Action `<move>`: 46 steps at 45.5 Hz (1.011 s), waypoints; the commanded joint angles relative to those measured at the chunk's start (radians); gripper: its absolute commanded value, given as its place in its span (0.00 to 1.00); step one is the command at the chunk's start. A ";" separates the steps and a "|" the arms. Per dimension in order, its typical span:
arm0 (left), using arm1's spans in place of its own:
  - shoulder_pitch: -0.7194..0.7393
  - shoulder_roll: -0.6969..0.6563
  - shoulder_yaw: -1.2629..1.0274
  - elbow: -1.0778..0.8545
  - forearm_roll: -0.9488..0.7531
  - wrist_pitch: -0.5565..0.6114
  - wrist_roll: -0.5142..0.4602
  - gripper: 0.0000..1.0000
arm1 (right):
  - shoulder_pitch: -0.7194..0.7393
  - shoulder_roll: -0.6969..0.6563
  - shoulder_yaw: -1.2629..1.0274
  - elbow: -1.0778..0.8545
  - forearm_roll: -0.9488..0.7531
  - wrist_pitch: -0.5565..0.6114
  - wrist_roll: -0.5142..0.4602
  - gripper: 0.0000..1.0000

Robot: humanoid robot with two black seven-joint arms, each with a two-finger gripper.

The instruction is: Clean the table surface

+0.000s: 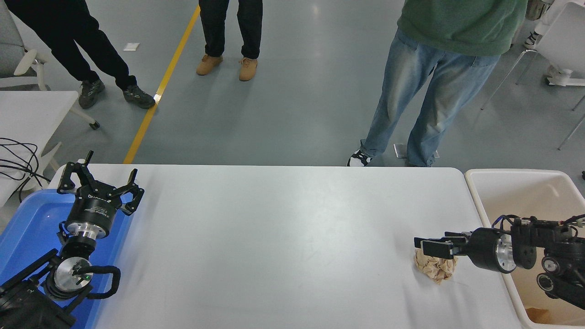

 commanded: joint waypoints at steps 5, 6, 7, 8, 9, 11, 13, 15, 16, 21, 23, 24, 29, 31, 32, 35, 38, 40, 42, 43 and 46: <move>0.000 0.000 0.000 0.000 0.002 0.000 0.000 0.99 | 0.041 0.043 -0.092 -0.093 -0.003 -0.071 0.004 0.99; 0.000 0.000 0.000 0.000 0.000 0.000 0.000 0.99 | 0.042 0.043 -0.101 -0.093 -0.003 -0.076 0.006 0.99; 0.000 0.000 0.000 0.000 0.000 0.000 0.000 0.99 | 0.043 0.043 -0.114 -0.095 -0.003 -0.080 0.006 0.99; 0.000 0.000 0.000 0.000 0.000 0.000 0.000 0.99 | 0.043 0.043 -0.124 -0.096 -0.003 -0.085 0.006 0.99; 0.000 0.000 0.000 0.000 0.000 0.000 0.000 0.99 | 0.043 0.043 -0.133 -0.098 -0.003 -0.089 0.006 0.99; 0.000 0.000 0.000 0.000 0.002 0.000 0.000 0.99 | 0.042 0.043 -0.152 -0.098 -0.003 -0.102 0.008 0.99; 0.000 0.000 0.000 0.000 0.002 0.000 0.000 0.99 | 0.040 0.043 -0.167 -0.099 -0.003 -0.114 0.009 0.99; 0.000 0.000 0.000 0.000 0.000 0.000 0.000 0.99 | 0.042 0.043 -0.181 -0.099 -0.003 -0.126 0.008 0.99; 0.000 0.000 0.001 0.000 0.000 0.000 0.000 0.99 | 0.042 0.043 -0.187 -0.099 -0.003 -0.131 0.009 0.99; 0.000 0.000 0.000 0.000 0.000 0.000 0.000 0.99 | 0.042 0.043 -0.207 -0.099 -0.003 -0.143 0.009 0.99; 0.000 0.000 0.000 0.000 0.002 0.000 0.000 0.99 | 0.042 0.043 -0.212 -0.099 -0.002 -0.143 0.009 0.99; 0.000 0.000 0.000 0.000 0.000 0.000 0.000 0.99 | 0.040 0.043 -0.213 -0.099 -0.002 -0.143 0.009 0.99; 0.000 0.000 0.000 0.000 0.000 0.000 0.000 0.99 | 0.034 0.043 -0.213 -0.099 -0.002 -0.152 0.009 0.99; 0.000 0.000 0.001 0.000 0.000 0.000 0.000 0.99 | 0.029 0.043 -0.215 -0.101 -0.002 -0.158 0.009 0.99; 0.000 0.000 0.001 0.000 0.000 0.000 0.000 0.99 | 0.028 0.043 -0.215 -0.104 -0.002 -0.161 0.008 0.99; 0.000 0.000 0.000 0.000 0.002 0.000 0.000 0.99 | 0.025 0.044 -0.215 -0.111 -0.002 -0.172 0.008 0.99; 0.000 0.000 0.001 0.000 0.000 0.000 0.000 0.99 | 0.023 0.044 -0.215 -0.113 -0.002 -0.177 0.008 0.99; 0.000 0.000 0.000 0.000 0.000 0.000 0.000 0.99 | 0.022 0.043 -0.215 -0.116 -0.002 -0.178 0.009 0.99; 0.000 0.000 0.000 0.000 0.000 0.000 0.000 0.99 | 0.022 0.044 -0.215 -0.121 -0.002 -0.178 0.009 0.99; 0.000 0.000 0.000 0.000 0.000 0.000 0.000 0.99 | 0.022 0.044 -0.215 -0.124 -0.002 -0.178 0.008 0.99; 0.000 0.000 0.000 0.000 0.000 0.000 0.000 0.99 | 0.020 0.046 -0.215 -0.130 -0.002 -0.178 0.009 0.99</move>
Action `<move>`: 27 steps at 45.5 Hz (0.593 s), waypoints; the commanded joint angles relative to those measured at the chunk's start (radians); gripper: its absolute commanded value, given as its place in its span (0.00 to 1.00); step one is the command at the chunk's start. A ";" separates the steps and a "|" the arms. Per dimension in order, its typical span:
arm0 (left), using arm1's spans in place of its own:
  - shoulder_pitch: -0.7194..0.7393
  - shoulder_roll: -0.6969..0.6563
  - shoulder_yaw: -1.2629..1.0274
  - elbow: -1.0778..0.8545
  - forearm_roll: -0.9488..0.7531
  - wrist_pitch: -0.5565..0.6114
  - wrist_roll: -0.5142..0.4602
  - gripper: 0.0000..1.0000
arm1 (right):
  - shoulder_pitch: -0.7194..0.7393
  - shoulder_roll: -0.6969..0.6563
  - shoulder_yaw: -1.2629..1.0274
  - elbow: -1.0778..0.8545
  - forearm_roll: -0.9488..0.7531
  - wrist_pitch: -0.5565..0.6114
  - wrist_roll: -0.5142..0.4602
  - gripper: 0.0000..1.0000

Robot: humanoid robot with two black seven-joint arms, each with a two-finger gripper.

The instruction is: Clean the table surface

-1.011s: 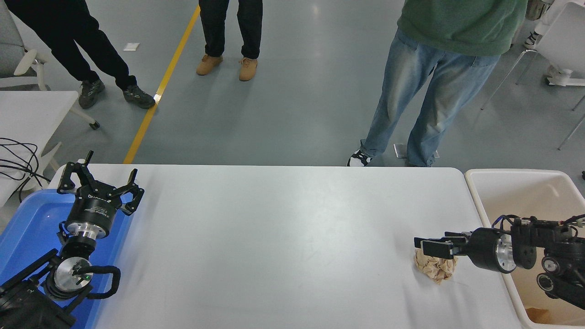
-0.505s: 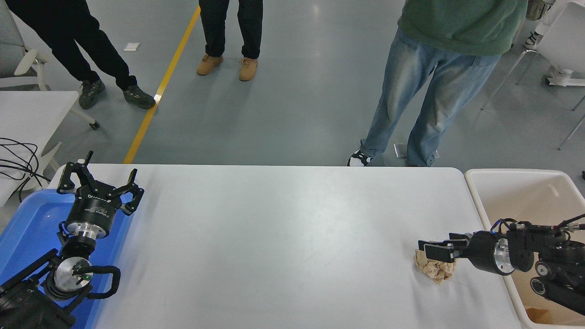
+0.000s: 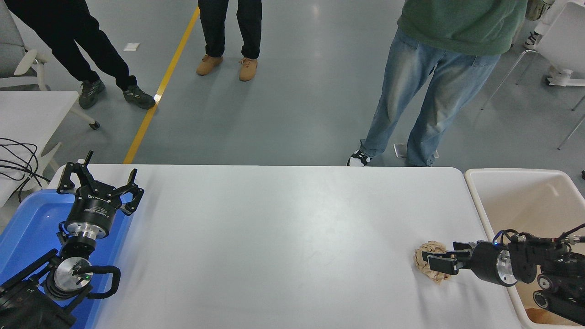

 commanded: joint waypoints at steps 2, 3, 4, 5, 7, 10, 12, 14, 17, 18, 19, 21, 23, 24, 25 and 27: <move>0.000 0.000 0.001 0.000 0.000 0.000 0.000 0.99 | -0.009 0.007 -0.005 -0.021 0.002 -0.013 0.001 0.99; 0.000 0.000 0.000 0.000 0.000 0.000 0.000 0.99 | -0.011 0.012 -0.005 -0.021 0.002 -0.013 0.001 0.99; 0.000 0.000 0.000 0.000 0.000 0.000 0.000 0.99 | -0.011 0.015 -0.005 -0.021 0.002 -0.014 -0.001 0.99; 0.000 0.000 0.000 0.000 0.000 0.000 0.000 0.99 | -0.011 0.018 -0.005 -0.021 0.002 -0.014 -0.001 0.99; 0.000 0.000 0.000 0.000 0.000 0.000 0.000 0.99 | -0.012 0.021 -0.005 -0.023 0.002 -0.014 -0.001 0.99; 0.000 0.000 0.000 0.000 0.000 0.000 0.000 0.99 | -0.014 0.030 -0.005 -0.024 0.002 -0.016 -0.001 0.99; 0.000 0.000 0.000 0.000 0.000 0.000 0.000 0.99 | -0.015 0.033 -0.005 -0.024 0.002 -0.017 -0.001 0.99; 0.000 0.000 0.000 0.000 0.000 0.000 0.000 0.99 | -0.020 0.033 -0.005 -0.024 0.002 -0.017 -0.001 0.99; 0.000 0.000 0.000 0.000 0.000 0.000 0.000 0.99 | -0.026 0.038 -0.005 -0.024 0.003 -0.019 -0.001 0.99; 0.000 0.000 0.000 0.000 0.000 0.000 0.000 0.99 | -0.026 0.041 -0.005 -0.026 0.003 -0.019 -0.001 0.99; 0.000 0.000 0.000 0.000 0.000 0.000 0.000 0.99 | -0.026 0.044 -0.005 -0.029 0.003 -0.019 -0.001 0.99; 0.000 0.002 0.000 0.000 0.000 0.000 0.000 0.99 | -0.026 0.048 -0.005 -0.035 0.002 -0.019 -0.001 0.99; 0.000 0.000 0.000 0.000 0.000 0.000 0.000 0.99 | -0.028 0.052 -0.005 -0.038 0.003 -0.019 -0.001 0.99; 0.000 0.000 0.000 0.000 0.000 0.000 0.000 0.99 | -0.028 0.053 -0.005 -0.039 0.003 -0.019 -0.001 0.99; 0.000 0.000 0.000 0.000 0.000 0.000 0.000 0.99 | -0.028 0.053 -0.005 -0.039 0.003 -0.019 -0.001 0.99; 0.000 0.000 0.001 0.000 0.000 0.000 0.000 0.99 | -0.028 0.053 -0.005 -0.041 0.003 -0.019 -0.001 0.99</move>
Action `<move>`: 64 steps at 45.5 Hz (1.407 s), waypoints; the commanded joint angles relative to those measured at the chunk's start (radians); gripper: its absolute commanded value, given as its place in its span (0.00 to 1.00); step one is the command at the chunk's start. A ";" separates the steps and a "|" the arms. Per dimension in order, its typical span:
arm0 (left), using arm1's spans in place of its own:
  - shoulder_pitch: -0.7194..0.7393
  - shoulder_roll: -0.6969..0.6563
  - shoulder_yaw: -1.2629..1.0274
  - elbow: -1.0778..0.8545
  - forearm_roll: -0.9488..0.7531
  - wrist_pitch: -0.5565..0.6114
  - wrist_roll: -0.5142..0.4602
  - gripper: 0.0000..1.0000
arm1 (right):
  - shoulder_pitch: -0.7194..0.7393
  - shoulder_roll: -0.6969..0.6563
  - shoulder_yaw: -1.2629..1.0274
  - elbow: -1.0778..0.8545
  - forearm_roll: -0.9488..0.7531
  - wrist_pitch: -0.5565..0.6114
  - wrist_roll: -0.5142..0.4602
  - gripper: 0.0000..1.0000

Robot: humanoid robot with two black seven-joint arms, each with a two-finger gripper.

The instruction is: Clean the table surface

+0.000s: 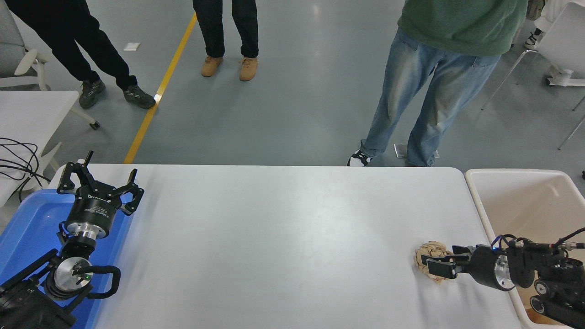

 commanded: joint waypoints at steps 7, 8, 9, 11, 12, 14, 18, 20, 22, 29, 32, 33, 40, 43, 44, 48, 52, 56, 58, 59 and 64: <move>0.000 0.000 0.000 0.000 0.000 0.000 0.000 0.99 | -0.006 0.036 0.000 -0.026 0.002 -0.005 0.000 0.99; 0.000 0.000 0.000 0.000 0.000 0.000 0.000 0.99 | -0.006 0.039 0.000 -0.027 0.002 -0.005 0.000 0.99; 0.000 0.000 0.001 0.000 0.000 0.000 0.000 0.99 | -0.008 0.041 0.000 -0.029 0.002 -0.007 0.000 0.99; 0.000 0.000 0.000 0.000 0.000 0.000 0.000 0.99 | -0.009 0.045 0.000 -0.034 0.004 -0.008 0.000 0.99; 0.000 0.000 0.000 0.000 0.000 0.000 0.000 0.99 | -0.012 0.047 0.000 -0.035 0.004 -0.010 0.000 0.99; 0.000 0.000 0.001 0.000 0.001 0.000 0.000 0.99 | -0.018 0.051 0.000 -0.041 0.004 -0.011 0.000 0.99; 0.000 0.000 0.000 0.000 0.000 0.000 0.000 0.99 | -0.020 0.060 0.000 -0.046 0.004 -0.013 0.000 0.99; 0.000 0.000 0.000 0.000 0.000 0.000 0.000 0.99 | -0.021 0.065 0.000 -0.046 0.004 -0.013 0.000 0.99; 0.000 0.000 0.001 0.000 0.000 0.000 0.000 0.99 | -0.021 0.067 0.000 -0.049 0.002 -0.013 0.000 0.99; 0.000 0.000 0.000 0.000 0.000 0.000 0.000 0.99 | -0.026 0.083 -0.002 -0.070 0.002 -0.019 0.000 0.99; 0.000 0.000 0.000 0.000 0.000 0.000 0.000 0.99 | -0.027 0.088 -0.002 -0.080 0.004 -0.020 0.000 0.99; 0.000 0.000 0.000 0.000 0.001 0.000 0.000 0.99 | -0.029 0.090 0.000 -0.083 0.004 -0.020 0.000 0.99; 0.000 0.000 0.000 0.000 0.000 0.000 0.000 0.99 | -0.032 0.103 -0.002 -0.093 0.004 -0.034 0.000 0.99; 0.000 0.000 0.000 0.000 0.000 0.000 0.000 0.99 | -0.032 0.105 -0.002 -0.093 0.004 -0.037 0.000 0.99; 0.000 0.000 0.001 0.000 0.000 0.000 0.000 0.99 | -0.032 0.108 -0.002 -0.093 0.004 -0.037 0.000 0.99; 0.000 0.000 0.000 0.000 0.000 0.000 0.000 0.99 | -0.034 0.111 -0.002 -0.095 0.004 -0.039 0.000 0.99; 0.000 0.000 0.000 0.000 0.000 0.000 0.000 0.99 | -0.034 0.119 -0.002 -0.103 0.002 -0.040 0.000 0.99; 0.000 0.000 0.000 0.000 0.000 0.000 0.000 0.99 | -0.035 0.128 -0.002 -0.113 0.002 -0.051 0.001 0.99; 0.000 0.000 0.000 0.000 0.000 0.000 -0.002 0.99 | -0.035 0.131 -0.002 -0.118 0.002 -0.060 0.000 0.99; 0.000 0.000 0.000 0.000 0.000 0.000 0.000 0.99 | -0.035 0.134 -0.002 -0.121 0.002 -0.063 0.001 0.99; 0.000 0.000 0.000 0.000 0.000 0.000 0.000 0.99 | -0.035 0.146 -0.002 -0.130 0.004 -0.079 0.000 0.98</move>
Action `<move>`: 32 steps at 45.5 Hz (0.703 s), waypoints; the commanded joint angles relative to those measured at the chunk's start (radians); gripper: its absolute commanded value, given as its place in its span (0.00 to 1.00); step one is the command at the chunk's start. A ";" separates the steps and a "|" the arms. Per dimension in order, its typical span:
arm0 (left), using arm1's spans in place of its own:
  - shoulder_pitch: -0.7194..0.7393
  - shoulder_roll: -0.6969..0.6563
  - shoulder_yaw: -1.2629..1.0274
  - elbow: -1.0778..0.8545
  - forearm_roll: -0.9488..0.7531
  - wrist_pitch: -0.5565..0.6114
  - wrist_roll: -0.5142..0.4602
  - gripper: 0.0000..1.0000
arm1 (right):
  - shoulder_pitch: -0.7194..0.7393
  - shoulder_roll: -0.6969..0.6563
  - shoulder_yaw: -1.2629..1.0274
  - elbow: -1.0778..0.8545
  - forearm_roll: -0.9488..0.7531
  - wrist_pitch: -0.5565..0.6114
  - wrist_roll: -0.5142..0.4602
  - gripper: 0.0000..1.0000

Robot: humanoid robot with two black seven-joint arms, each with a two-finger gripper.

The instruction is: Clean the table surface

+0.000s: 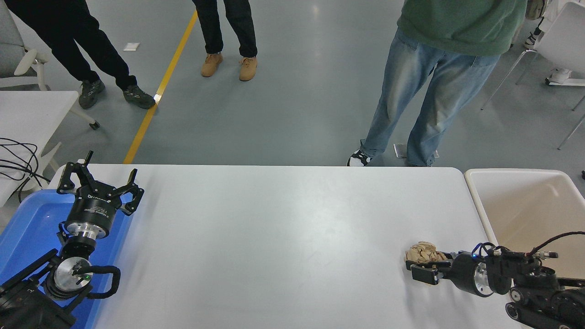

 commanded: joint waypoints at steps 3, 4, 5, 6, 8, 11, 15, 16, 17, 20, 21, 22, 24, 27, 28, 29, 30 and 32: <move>0.000 0.000 0.000 0.000 0.000 0.000 0.000 0.99 | -0.001 0.023 0.000 -0.019 0.000 -0.028 0.000 0.98; 0.000 0.000 0.000 0.000 0.000 0.000 0.000 0.99 | -0.001 0.023 0.000 -0.020 0.000 -0.028 0.000 0.98; 0.000 0.000 0.000 0.000 0.000 0.000 0.000 0.99 | -0.001 0.023 0.000 -0.019 0.000 -0.028 0.000 0.98; 0.000 0.000 0.000 0.000 0.002 0.000 0.000 0.99 | -0.001 0.023 0.000 -0.020 0.000 -0.028 0.000 0.98; 0.000 0.000 0.000 0.000 0.000 0.000 0.000 0.99 | -0.001 0.025 0.000 -0.020 0.000 -0.028 0.000 0.98; 0.000 0.000 0.001 0.000 0.000 0.000 0.000 0.99 | -0.001 0.025 0.000 -0.019 0.000 -0.028 0.000 0.98; 0.000 0.000 0.000 0.000 0.002 0.000 -0.002 0.99 | -0.001 0.032 0.000 -0.020 0.000 -0.028 0.000 0.97; 0.000 0.000 0.000 0.000 0.002 0.000 0.000 0.99 | -0.001 0.037 -0.003 -0.023 0.000 -0.030 0.000 0.93; 0.000 0.000 0.001 0.000 0.000 0.000 0.000 0.99 | -0.001 0.038 -0.008 -0.025 0.000 -0.031 0.000 0.88; 0.000 0.000 0.000 0.000 0.002 0.000 0.000 0.99 | -0.001 0.044 -0.026 -0.033 0.002 -0.040 0.001 0.69; 0.000 0.000 0.000 0.000 0.000 0.000 0.000 0.99 | -0.001 0.046 -0.034 -0.034 0.002 -0.045 0.001 0.60; 0.000 0.000 0.000 0.000 0.000 0.000 0.000 0.99 | 0.000 0.049 -0.041 -0.037 0.002 -0.050 0.001 0.54; 0.000 0.000 0.000 0.000 0.000 0.000 0.000 0.99 | 0.002 0.054 -0.054 -0.046 0.005 -0.059 0.001 0.49; 0.000 0.000 0.000 0.000 0.000 0.000 0.000 0.99 | 0.002 0.058 -0.061 -0.052 0.008 -0.070 0.001 0.42; 0.000 0.000 0.000 0.000 0.000 0.000 0.000 0.99 | 0.002 0.058 -0.061 -0.054 0.014 -0.067 0.001 0.34; 0.000 0.000 0.000 0.000 0.000 0.000 0.000 0.99 | 0.003 0.060 -0.061 -0.057 0.020 -0.062 0.001 0.22; 0.000 0.000 0.000 0.000 0.000 0.000 0.000 0.99 | 0.003 0.060 -0.063 -0.062 0.028 -0.060 0.000 0.22; 0.000 0.002 0.000 0.000 0.000 0.000 0.000 0.99 | 0.003 0.063 -0.065 -0.068 0.045 -0.060 0.001 0.21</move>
